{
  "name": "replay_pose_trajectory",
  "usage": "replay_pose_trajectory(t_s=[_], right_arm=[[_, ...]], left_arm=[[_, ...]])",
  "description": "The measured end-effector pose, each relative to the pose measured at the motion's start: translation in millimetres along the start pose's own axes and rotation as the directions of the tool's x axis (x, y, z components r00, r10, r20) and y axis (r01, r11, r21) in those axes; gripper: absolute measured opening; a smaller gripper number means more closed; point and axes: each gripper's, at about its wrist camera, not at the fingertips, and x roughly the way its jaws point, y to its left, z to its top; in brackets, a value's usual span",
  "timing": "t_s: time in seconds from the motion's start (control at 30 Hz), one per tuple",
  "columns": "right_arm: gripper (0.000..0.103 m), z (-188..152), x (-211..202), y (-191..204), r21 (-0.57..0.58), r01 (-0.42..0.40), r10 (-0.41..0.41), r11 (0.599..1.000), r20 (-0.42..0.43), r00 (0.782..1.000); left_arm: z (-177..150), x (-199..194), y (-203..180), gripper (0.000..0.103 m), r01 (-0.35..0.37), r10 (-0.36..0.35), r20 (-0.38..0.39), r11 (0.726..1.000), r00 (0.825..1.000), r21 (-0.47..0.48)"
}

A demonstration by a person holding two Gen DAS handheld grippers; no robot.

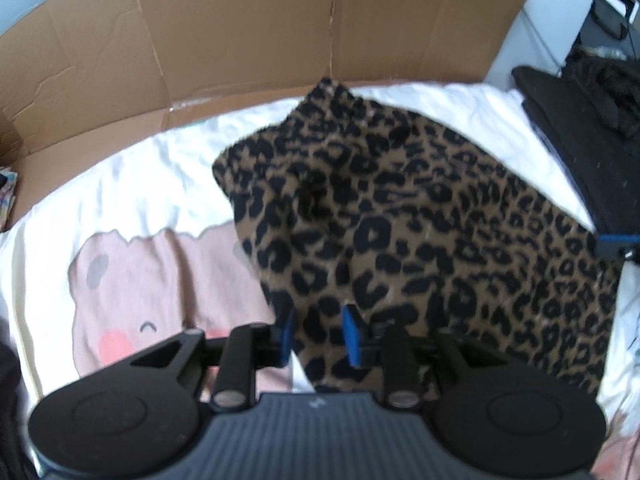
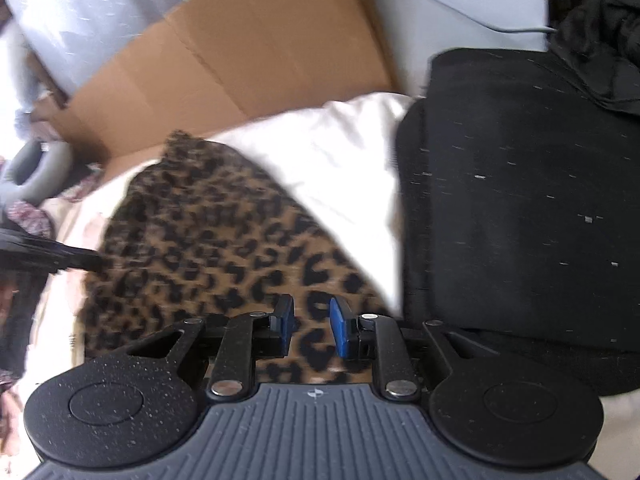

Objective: Fold clothes

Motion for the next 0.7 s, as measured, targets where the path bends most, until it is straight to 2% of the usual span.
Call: replay_pose_trajectory(t_s=[0.17, 0.3, 0.43, 0.5, 0.6, 0.7], right_arm=[[0.029, -16, 5, 21, -0.080, -0.067, 0.063, 0.995, -0.051, 0.997], [0.029, -31, 10, 20, -0.112, -0.018, 0.007, 0.993, -0.103, 0.995], [0.028, -40, 3, 6, -0.117, 0.020, -0.035, 0.993, -0.125, 0.992], [0.028, -41, -2, 1, -0.088, 0.023, -0.034, 0.996, -0.125, 0.992], [0.029, -41, -10, 5, -0.106, 0.033, -0.046, 0.994, -0.124, 0.991], [0.029, -41, -16, 12, -0.128, 0.015, -0.031, 0.992, -0.121, 0.992]], left_arm=[[-8, 22, -1, 0.029, -0.064, 0.064, -0.022, 0.998, 0.998, 0.011], [-10, 30, 0, 0.030, -0.110, 0.110, -0.009, 0.994, 0.994, 0.006], [-13, 16, 2, 0.028, -0.105, 0.105, 0.002, 0.994, 0.994, -0.022], [-18, 4, 4, 0.028, -0.083, 0.083, 0.014, 0.996, 0.996, -0.042], [-32, -18, 5, 0.028, -0.029, 0.031, 0.047, 0.998, 0.998, -0.054], [-51, -40, 1, 0.036, 0.032, -0.027, 0.087, 0.998, 0.996, -0.046]])
